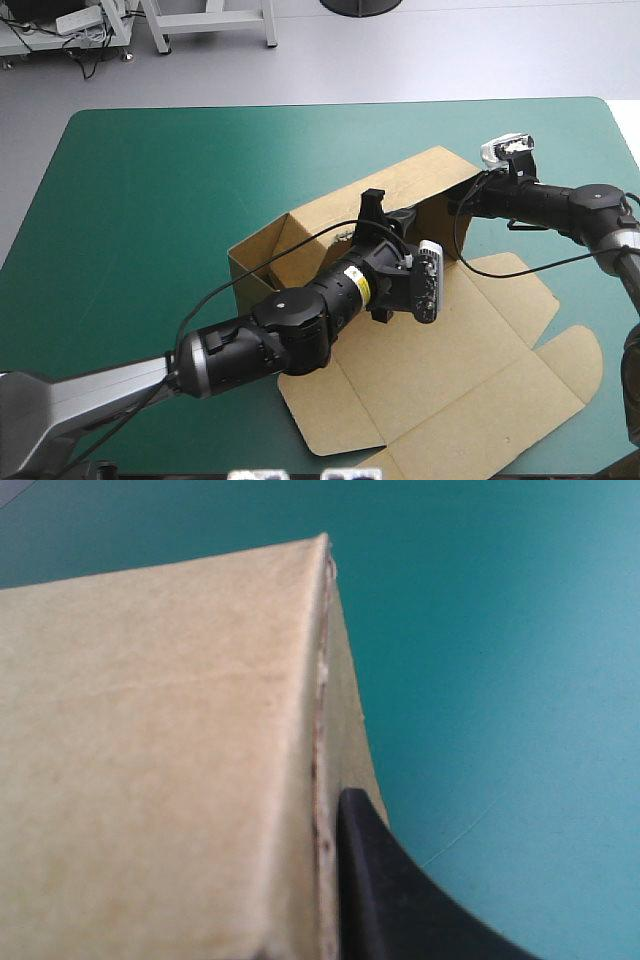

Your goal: Fold the box

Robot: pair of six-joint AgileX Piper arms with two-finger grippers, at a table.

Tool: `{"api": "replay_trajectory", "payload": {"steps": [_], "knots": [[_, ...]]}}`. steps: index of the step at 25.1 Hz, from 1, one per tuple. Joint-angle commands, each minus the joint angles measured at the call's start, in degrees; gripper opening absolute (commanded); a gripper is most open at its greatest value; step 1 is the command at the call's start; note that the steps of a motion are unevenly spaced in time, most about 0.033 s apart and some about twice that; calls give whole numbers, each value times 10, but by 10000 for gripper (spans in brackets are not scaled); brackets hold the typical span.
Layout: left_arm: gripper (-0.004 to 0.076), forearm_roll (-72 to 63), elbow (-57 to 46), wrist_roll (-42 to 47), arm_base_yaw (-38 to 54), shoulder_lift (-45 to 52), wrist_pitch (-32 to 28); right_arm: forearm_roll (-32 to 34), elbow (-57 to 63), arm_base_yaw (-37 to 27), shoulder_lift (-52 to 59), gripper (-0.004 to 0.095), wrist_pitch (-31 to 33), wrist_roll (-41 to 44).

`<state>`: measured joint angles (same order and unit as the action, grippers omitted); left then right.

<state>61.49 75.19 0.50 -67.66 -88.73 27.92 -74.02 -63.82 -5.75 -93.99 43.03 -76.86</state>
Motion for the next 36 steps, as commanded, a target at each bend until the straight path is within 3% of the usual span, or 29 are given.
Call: {"api": "replay_trajectory", "payload": {"steps": [1,4,6,7,9,14,20,23,27,31,36], "knots": [[383,26,16,43,-9,84,-35,4,-6,0,17,4,42,32],[312,146,16,148,-1,126,-13,15,-6,0,17,4,44,53],[69,243,16,250,51,145,58,25,-6,0,17,4,57,70],[-13,242,16,262,76,146,71,25,-6,0,17,4,59,75],[14,171,25,273,164,147,69,25,-6,0,21,4,64,83],[14,-98,47,240,432,147,-30,111,-10,0,50,5,66,165],[14,-478,47,-25,603,139,-11,242,-76,0,58,4,119,297],[14,-668,47,-154,679,124,35,290,-126,0,58,4,158,346],[14,-865,47,-254,761,100,153,343,-196,0,57,4,202,404],[14,-976,47,-298,831,69,267,359,-238,0,53,4,231,417],[13,-1027,47,-319,885,42,361,359,-266,0,17,4,252,437]]}}
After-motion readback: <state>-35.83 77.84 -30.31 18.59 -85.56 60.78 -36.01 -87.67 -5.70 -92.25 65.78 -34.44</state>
